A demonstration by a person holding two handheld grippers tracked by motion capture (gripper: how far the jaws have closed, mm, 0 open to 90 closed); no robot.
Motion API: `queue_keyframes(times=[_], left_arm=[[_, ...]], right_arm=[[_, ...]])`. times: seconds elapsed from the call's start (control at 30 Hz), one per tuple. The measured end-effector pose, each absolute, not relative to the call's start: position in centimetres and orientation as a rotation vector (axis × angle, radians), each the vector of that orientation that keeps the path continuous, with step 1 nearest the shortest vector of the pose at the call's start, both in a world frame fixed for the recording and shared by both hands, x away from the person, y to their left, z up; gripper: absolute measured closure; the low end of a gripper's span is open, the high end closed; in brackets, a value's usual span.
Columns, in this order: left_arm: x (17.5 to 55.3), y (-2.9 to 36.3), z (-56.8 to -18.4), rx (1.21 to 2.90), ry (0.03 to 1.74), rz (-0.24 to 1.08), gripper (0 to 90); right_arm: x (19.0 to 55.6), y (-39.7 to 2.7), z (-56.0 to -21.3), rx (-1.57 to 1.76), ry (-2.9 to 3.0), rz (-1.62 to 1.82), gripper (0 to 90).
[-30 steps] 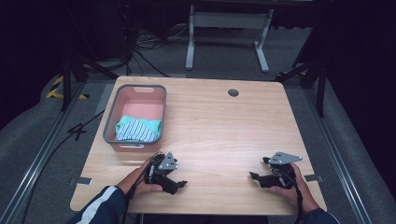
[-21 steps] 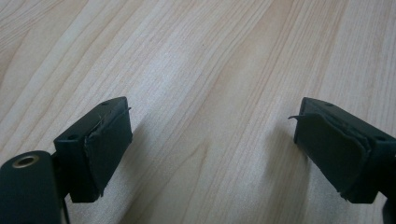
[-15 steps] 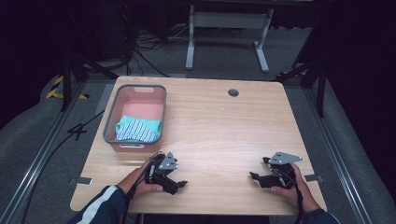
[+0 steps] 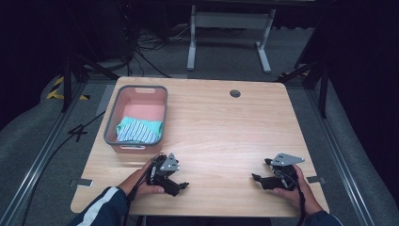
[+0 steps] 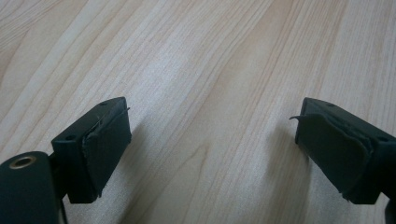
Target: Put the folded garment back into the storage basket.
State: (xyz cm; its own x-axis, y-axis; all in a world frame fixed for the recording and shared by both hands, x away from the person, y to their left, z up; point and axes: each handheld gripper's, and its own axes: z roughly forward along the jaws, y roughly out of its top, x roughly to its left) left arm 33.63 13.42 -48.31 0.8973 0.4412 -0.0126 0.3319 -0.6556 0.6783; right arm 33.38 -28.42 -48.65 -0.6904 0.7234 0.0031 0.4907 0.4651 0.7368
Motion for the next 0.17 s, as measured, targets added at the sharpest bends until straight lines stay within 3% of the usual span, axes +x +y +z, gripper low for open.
queue_keyframes(times=[0.17], left_arm=[[33.64, 13.37, -48.33, 2.341, 0.552, 0.193, 10.2]], right_arm=[[33.38, -28.42, -48.65, 1.032, 2.408, 1.061, 17.4]])
